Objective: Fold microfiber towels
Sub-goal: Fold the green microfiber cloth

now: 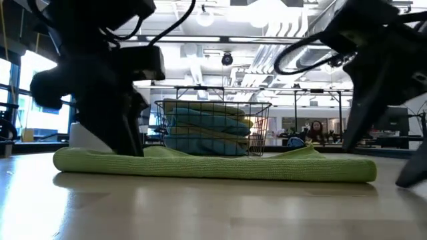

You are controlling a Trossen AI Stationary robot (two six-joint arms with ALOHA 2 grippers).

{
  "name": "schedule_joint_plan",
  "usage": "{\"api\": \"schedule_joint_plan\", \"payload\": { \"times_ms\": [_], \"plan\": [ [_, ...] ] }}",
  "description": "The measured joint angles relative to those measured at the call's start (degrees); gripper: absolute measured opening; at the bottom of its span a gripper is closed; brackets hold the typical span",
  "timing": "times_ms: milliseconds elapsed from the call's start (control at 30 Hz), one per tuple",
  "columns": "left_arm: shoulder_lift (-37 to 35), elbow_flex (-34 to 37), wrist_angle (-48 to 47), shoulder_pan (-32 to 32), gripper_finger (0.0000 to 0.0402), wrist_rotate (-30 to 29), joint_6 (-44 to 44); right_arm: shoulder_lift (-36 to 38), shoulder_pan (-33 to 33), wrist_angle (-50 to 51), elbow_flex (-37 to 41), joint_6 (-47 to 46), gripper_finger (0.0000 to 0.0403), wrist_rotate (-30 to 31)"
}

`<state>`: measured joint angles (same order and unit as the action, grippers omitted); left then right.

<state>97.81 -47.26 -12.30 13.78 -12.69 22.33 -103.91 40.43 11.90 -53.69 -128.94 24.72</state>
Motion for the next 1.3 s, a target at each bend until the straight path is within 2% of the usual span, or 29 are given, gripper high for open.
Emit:
{"api": "schedule_joint_plan", "payload": {
  "times_ms": [133, 300, 867, 1033, 1300],
  "plan": [
    [1.52, -0.03, 0.53, 0.02, 0.0115, 0.38, -0.92, -0.64, -1.56, 0.36, -0.07, 0.39, 0.022, 2.67],
    [1.8, -0.07, 0.91, 0.02, 0.0115, 0.83, -1.09, -0.62, -3.14, 2.82, -0.15, 0.28, 0.0207, 1.74],
    [1.91, 0.02, 3.57, 0.12, 0.0115, 6.47, -0.58, -0.54, -4.05, 8.04, 0.02, 2.56, 0.0007, -2.27],
    [-0.04, 0.19, 4.13, 0.17, 0.0115, 8.36, 3.82, 0.73, -4.11, 9.53, 0.14, 4.62, 0.0007, -3.49],
    [-9.72, 0.08, 5.94, 0.15, 0.0115, 7.69, 7.47, 6.31, -4.59, 21.89, 0.3, 6.98, 0.0001, -7.33]
  ]
}}
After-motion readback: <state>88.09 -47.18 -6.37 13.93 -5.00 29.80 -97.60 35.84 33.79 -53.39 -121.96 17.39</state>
